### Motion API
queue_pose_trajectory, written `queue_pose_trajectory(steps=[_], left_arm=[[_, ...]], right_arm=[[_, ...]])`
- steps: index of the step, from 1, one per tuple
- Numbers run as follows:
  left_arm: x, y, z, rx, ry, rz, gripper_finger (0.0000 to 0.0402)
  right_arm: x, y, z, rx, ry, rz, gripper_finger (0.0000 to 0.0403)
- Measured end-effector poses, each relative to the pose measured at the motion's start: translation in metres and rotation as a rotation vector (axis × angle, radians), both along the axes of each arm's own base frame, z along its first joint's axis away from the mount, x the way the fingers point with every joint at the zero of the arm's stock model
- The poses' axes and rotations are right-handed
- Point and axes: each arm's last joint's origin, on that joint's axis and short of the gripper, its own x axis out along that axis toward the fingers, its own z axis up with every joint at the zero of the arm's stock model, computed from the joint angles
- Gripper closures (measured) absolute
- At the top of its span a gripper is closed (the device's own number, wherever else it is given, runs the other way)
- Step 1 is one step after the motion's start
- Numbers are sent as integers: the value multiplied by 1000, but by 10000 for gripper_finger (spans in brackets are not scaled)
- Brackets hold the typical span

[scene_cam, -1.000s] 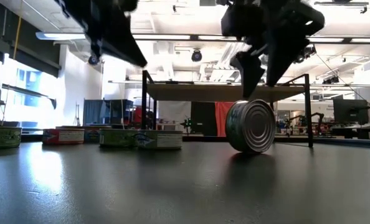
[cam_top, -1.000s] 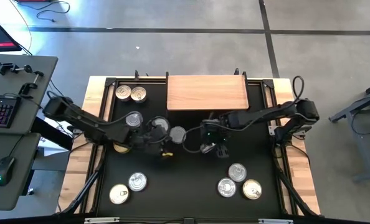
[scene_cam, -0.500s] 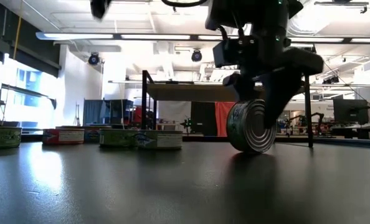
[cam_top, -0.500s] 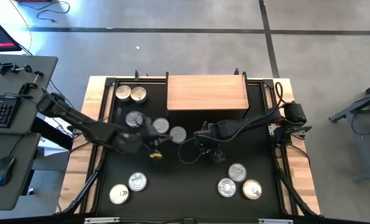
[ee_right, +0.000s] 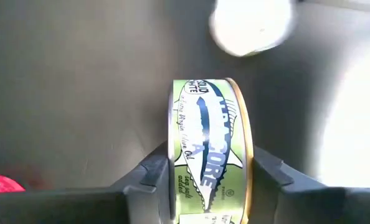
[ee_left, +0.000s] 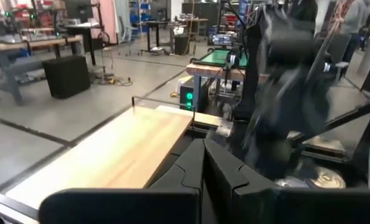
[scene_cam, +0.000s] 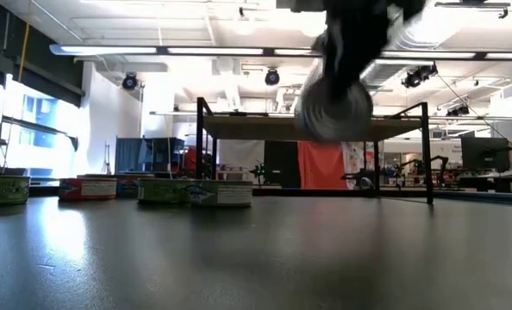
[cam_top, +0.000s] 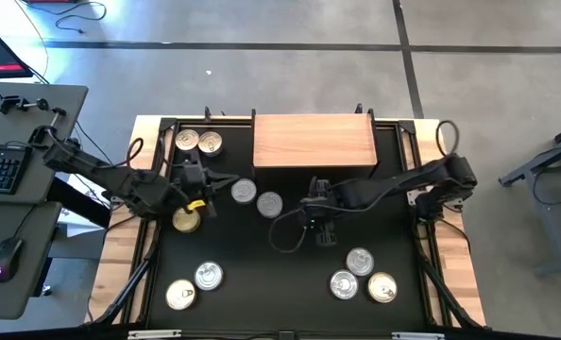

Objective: Stack canned seafood by type on shelf
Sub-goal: Put the green tuna can on the shelf

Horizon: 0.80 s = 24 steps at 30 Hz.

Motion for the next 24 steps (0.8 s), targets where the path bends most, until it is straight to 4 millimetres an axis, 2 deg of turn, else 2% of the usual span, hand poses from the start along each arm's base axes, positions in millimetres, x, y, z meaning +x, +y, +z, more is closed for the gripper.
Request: queue_pose_trajectory(steps=[5,7,9,13,18,24], left_arm=[[0,1,0,-11,2,-22,401],[2,2,-2,-29,8,-56,401],[4,5,-2,-42,11,-101,401],[6,9,-1,-54,7,-147,401],[7,10,-1,-58,9,-173,401],[7,9,-1,-59,9,-180,401]], right_arm=[[-24,12,49,-227,-74,-190,283],[-33,12,57,-327,-83,-263,283],[-37,5,56,-422,-54,-314,283],[-40,-34,42,-630,54,-479,283],[-35,-96,24,-758,141,-614,283],[-37,-153,13,-753,221,-777,283]])
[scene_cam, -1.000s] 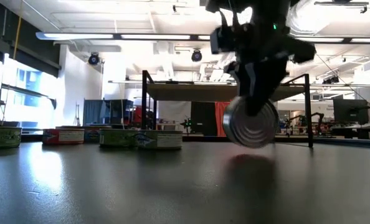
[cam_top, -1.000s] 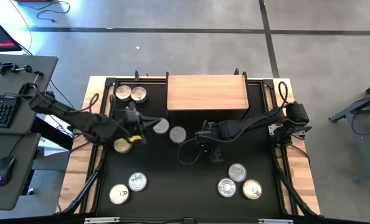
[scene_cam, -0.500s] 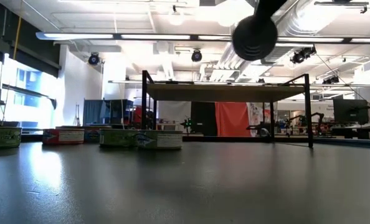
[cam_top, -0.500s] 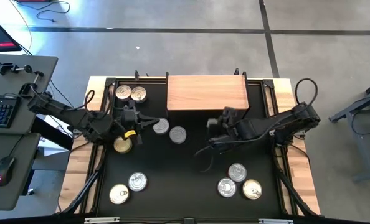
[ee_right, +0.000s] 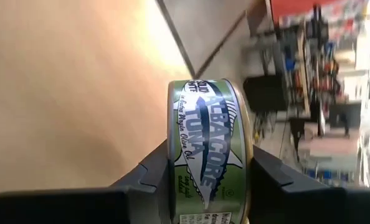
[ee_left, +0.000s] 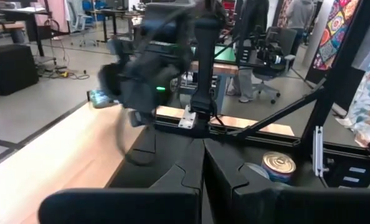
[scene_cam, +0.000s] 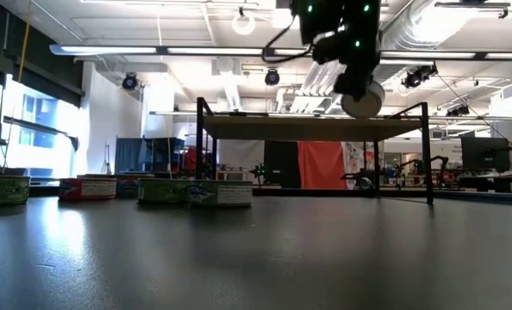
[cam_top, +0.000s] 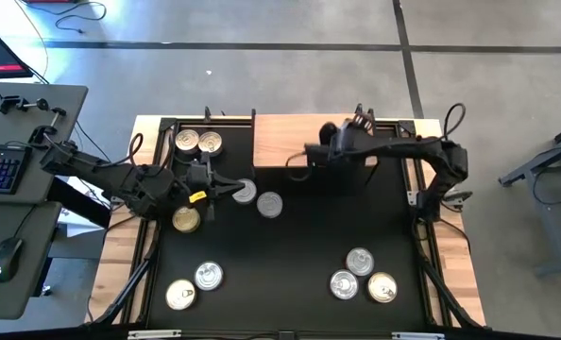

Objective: Stack canned seafood by type on shelf
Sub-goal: Put the green tuna can on the shelf, then stack the green tuna can on top of the green tuna can on the shelf

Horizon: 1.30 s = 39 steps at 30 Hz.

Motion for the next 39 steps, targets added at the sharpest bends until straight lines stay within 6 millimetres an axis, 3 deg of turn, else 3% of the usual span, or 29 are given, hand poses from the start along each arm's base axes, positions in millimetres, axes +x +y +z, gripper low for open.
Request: queue_pose_trajectory(steps=[6,10,16,23,33,39], left_arm=[[0,0,1,-46,-17,8,401],[0,0,1,-58,-20,10,401],[0,0,4,-84,-58,10,401],[0,0,5,-86,-65,10,401],[1,0,5,-87,-63,-7,401],[0,0,5,-87,-63,-8,401]], right_arm=[[1,-25,-6,32,10,-34,283],[3,-31,-8,84,-9,-26,283],[3,-33,-8,94,-14,-24,282],[3,-31,-9,169,-36,-22,229],[4,-30,-11,251,-50,-14,221],[10,-26,11,252,-108,22,220]])
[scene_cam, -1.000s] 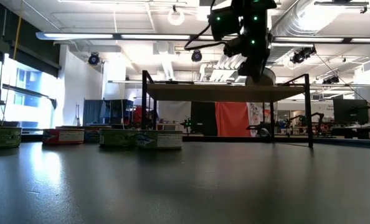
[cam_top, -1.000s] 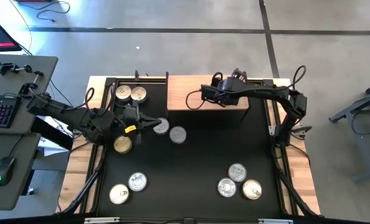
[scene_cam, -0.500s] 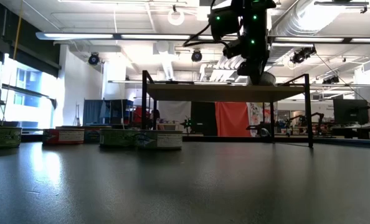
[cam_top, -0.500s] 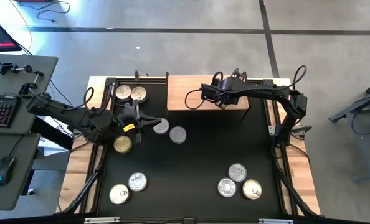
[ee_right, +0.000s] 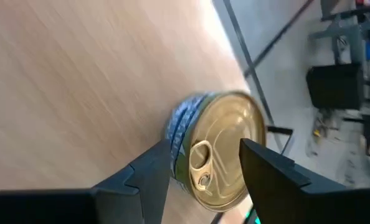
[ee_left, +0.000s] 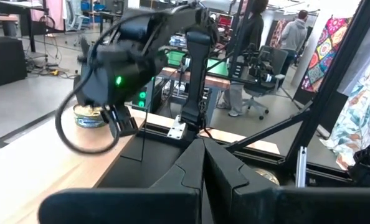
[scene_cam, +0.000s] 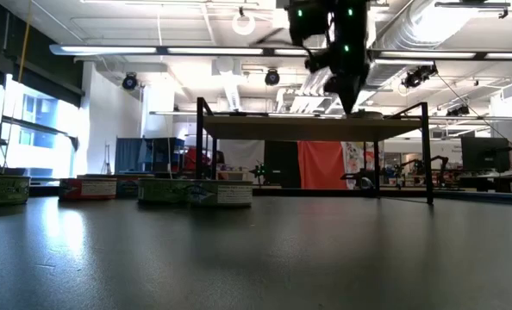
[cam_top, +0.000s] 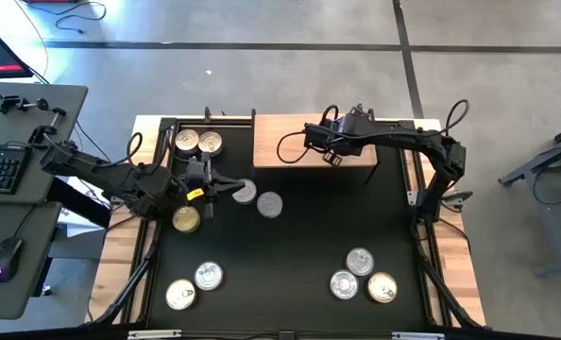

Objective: Stack canned seafood by type on shelf
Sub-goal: Stack the green tuna can on top of the green tuna can on the shelf

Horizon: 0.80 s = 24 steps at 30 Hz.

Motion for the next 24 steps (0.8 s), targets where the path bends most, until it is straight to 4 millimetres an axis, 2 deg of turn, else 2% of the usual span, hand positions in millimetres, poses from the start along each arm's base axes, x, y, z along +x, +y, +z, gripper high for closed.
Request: queue_pose_trajectory(steps=[4,8,11,14,16,18,24], left_arm=[[-4,1,3,-6,-15,-28,402],[-16,2,10,-21,-38,-114,401],[-28,2,11,-62,-23,-168,401],[-38,1,9,-90,14,-196,401],[-44,-2,7,-108,47,-219,401],[-48,-5,4,-121,85,-239,401],[-51,-11,5,-142,77,-279,401]], right_arm=[[5,6,25,46,-94,27,219],[14,18,51,190,-279,80,219],[29,39,71,334,-461,247,221],[41,73,82,450,-578,418,225],[44,98,82,532,-596,476,226],[45,125,73,607,-584,474,226],[29,201,39,772,-480,341,226]])
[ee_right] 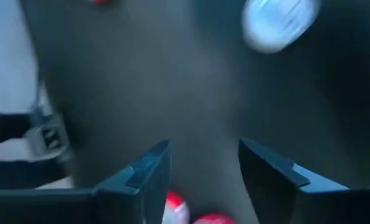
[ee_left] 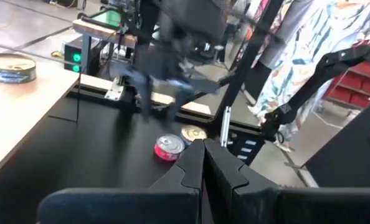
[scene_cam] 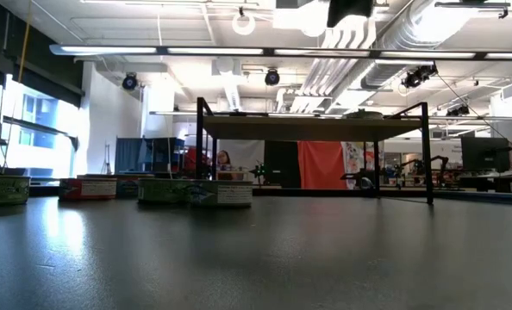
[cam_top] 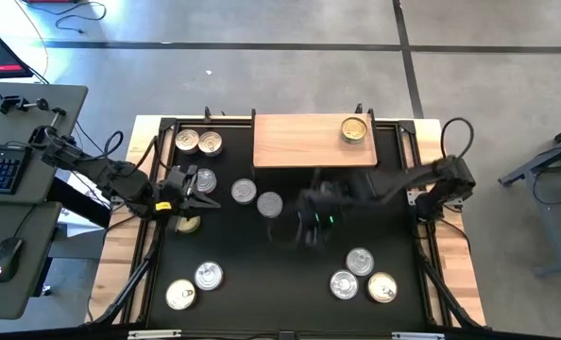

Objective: Stack canned seafood by type on shelf
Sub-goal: Stack the green tuna can on top of the green tuna can on the shelf

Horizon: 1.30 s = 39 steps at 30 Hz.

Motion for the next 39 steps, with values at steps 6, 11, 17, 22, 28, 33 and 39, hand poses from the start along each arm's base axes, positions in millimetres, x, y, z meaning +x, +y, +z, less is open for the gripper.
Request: queue_pose_trajectory(steps=[6,11,17,22,28,33,39], left_arm=[[0,0,3,-12,-24,-1,401],[0,0,2,-12,-22,-1,401],[5,-1,0,-63,-3,59,401],[15,-7,-9,-134,55,78,402],[20,-13,-53,-326,444,261,401],[9,-16,-102,-347,918,573,402],[-5,-17,-128,-283,1203,948,401]], right_arm=[[-13,35,-6,63,50,-78,226],[-13,36,-6,26,21,-108,218],[-6,29,-4,6,-26,-53,183],[7,29,0,26,-138,12,151],[11,32,0,-50,-201,88,147],[-2,38,-1,-141,-136,104,178],[-29,40,-6,-305,33,63,370]])
